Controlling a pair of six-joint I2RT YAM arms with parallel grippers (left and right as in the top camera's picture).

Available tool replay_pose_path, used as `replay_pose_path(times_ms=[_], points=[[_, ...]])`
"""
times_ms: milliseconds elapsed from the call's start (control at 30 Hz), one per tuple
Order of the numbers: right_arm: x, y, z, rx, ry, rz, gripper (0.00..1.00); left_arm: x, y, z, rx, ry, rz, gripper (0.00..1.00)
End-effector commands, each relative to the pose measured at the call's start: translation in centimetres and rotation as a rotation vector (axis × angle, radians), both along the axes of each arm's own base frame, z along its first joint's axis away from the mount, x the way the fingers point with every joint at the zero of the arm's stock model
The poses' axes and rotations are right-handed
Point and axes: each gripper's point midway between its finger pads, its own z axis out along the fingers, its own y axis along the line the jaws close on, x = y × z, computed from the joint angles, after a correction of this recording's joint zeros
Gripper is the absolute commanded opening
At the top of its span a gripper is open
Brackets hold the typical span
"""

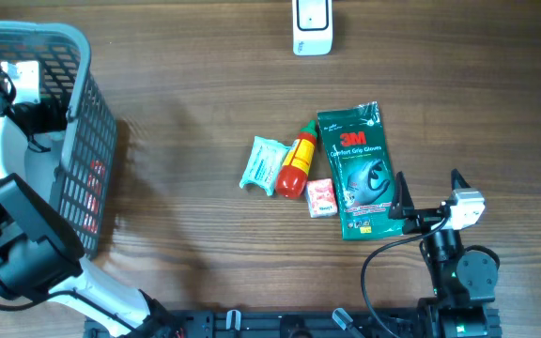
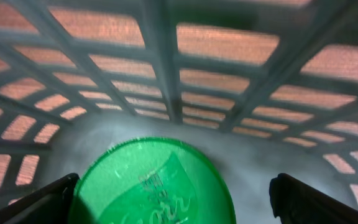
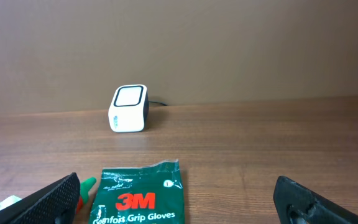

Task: Scan the item barcode
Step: 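Return the left gripper to the basket and grasp the green-lid jar, then lift the green-lid jar out and set it left of the tissue pack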

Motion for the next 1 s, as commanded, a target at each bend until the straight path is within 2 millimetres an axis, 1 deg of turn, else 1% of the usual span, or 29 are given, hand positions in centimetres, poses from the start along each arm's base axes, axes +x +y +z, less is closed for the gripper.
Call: replay_pose_path(times_ms=[0, 67, 167, 233, 367, 467, 633, 667, 900, 967], points=[[-0.1, 0.2, 0.2, -0.008, -0.011, 0.01, 1.0, 0.5, 0.1, 0.3, 0.001, -0.027, -0.026, 0.9], [-0.1, 0.2, 0.2, -0.008, -0.011, 0.01, 1.0, 0.5, 0.1, 0.3, 0.0, -0.028, -0.024, 0.84], [-0.1, 0.2, 0.2, -0.008, -0.011, 0.01, 1.0, 0.5, 0.1, 0.3, -0.001, -0.027, -0.023, 0.79], [-0.1, 0.2, 0.2, -0.008, -0.011, 0.01, 1.0, 0.5, 0.1, 0.3, -0.002, -0.026, -0.022, 0.74], [-0.1, 0.2, 0.2, -0.008, -0.011, 0.01, 1.0, 0.4, 0.0, 0.3, -0.006, -0.024, -0.019, 0.71], [-0.1, 0.2, 0.2, -0.008, -0.011, 0.01, 1.0, 0.6, 0.1, 1.4, -0.011, -0.052, 0.008, 0.71], [-0.1, 0.2, 0.2, -0.008, -0.011, 0.01, 1.0, 0.6, 0.2, 4.8, 0.02, -0.117, 0.018, 0.7], [-0.1, 0.2, 0.2, -0.008, -0.011, 0.01, 1.0, 0.4, 0.1, 6.8, 0.042, -0.151, 0.017, 0.7], [-0.1, 0.2, 0.2, -0.008, -0.011, 0.01, 1.0, -0.7, -0.6, 14.2, 0.119, -0.285, 0.025, 0.7], [-0.1, 0.2, 0.2, -0.008, -0.011, 0.01, 1.0, -1.3, -1.0, 16.9, 0.137, -0.339, 0.036, 0.7]])
